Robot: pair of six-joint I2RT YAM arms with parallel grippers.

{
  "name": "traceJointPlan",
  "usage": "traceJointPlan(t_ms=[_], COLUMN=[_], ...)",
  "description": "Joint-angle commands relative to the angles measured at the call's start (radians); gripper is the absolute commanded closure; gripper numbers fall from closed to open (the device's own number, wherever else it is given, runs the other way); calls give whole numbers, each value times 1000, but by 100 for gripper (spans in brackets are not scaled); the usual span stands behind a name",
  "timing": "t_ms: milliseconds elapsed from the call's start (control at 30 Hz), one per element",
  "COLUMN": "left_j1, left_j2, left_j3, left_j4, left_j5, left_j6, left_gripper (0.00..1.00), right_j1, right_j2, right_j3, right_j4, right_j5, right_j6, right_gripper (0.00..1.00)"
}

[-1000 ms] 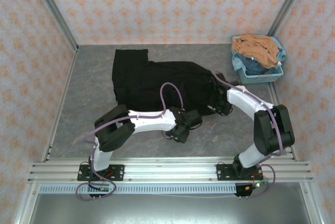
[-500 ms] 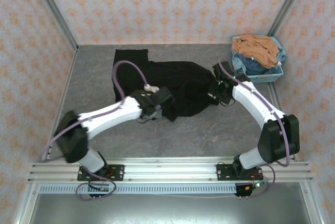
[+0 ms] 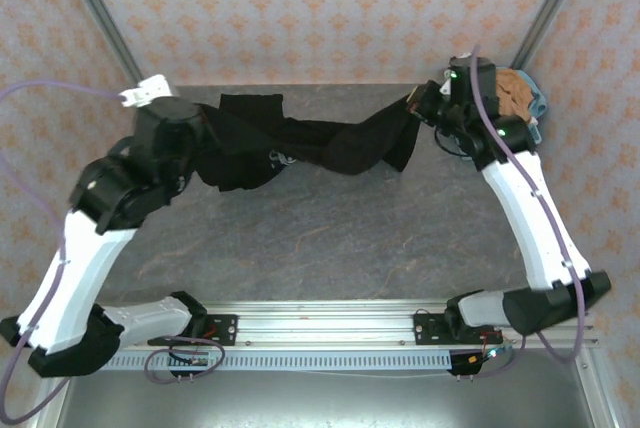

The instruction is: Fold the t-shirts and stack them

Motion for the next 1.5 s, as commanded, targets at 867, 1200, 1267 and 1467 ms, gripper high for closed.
traceJointPlan(t_ms=[867,1200,1267,1467], left_j1=[588,614,600,476], left_j2=[883,552,494,168], left_j3=[1119,918,808,37], left_j4=[80,278,227,237], left_j5=[650,694,726,675], left_j6=[-140,-94,-101,-155], left_gripper=[100,100,100,100], right_j1=[-160,-299,-300,-269], right_j2=[624,679,670,488], right_j3=[805,1126,1109,516], right_j4=[208,113,11,-64], right_j5=[-210,-223,-212,-216], right_j6=[142,184,128,62], right_gripper=[100,100,100,100])
